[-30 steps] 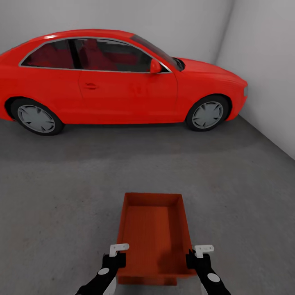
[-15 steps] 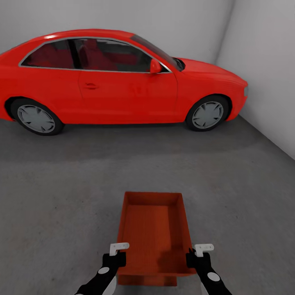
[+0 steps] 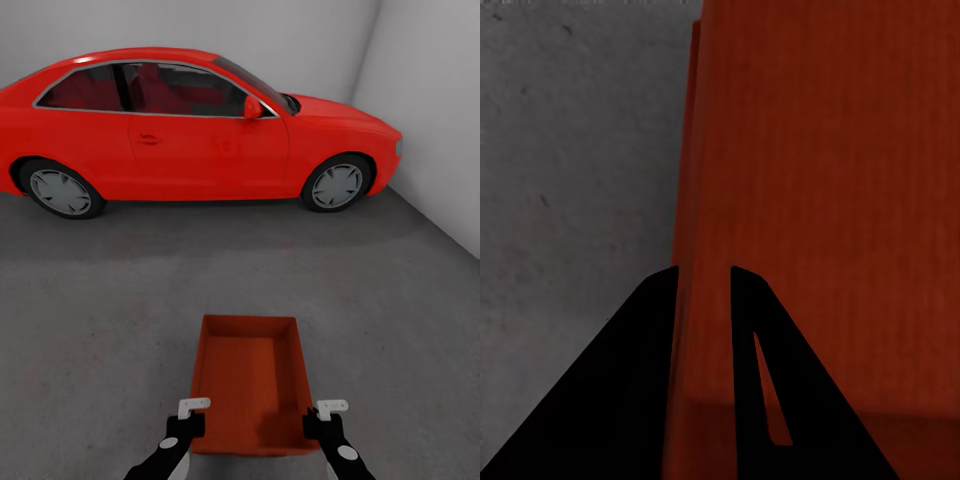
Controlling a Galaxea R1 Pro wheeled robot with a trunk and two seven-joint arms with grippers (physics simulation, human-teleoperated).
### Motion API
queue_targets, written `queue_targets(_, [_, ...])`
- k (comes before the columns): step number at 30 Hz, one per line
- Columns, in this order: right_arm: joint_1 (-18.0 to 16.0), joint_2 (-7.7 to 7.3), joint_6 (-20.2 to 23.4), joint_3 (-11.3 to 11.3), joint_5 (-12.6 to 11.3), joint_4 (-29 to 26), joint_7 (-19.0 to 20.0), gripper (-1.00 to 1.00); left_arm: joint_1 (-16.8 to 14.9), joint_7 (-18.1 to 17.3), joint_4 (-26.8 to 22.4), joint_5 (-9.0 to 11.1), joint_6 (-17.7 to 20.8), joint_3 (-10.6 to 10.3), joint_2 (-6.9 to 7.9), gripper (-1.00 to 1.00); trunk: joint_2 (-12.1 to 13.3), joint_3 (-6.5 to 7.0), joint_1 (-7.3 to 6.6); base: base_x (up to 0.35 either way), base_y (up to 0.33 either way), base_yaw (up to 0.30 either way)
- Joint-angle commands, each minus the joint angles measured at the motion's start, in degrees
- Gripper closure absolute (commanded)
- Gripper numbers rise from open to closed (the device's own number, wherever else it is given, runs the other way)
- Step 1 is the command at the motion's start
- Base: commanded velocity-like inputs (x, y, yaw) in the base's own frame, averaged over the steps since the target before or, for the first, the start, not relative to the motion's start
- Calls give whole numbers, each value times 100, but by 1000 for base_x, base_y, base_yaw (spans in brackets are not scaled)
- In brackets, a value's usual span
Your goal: Move the two storage containers from the living room to the garage. In the garage, place one container on the floor and stack the other container on top of it (either order is fine).
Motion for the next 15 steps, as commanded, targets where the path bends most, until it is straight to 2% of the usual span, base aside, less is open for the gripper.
queue_targets(1, [3,6,-18,142,34,91,6,100,-10,-44,-177,-23,-7,93,-9,100,-5,-5,1,-2,0,0])
queue_targets(15, [3,10,-19,142,34,91,6,100,-8,-45,-178,-22,-6,89,-9,100,-5,-5,1,0,0,0])
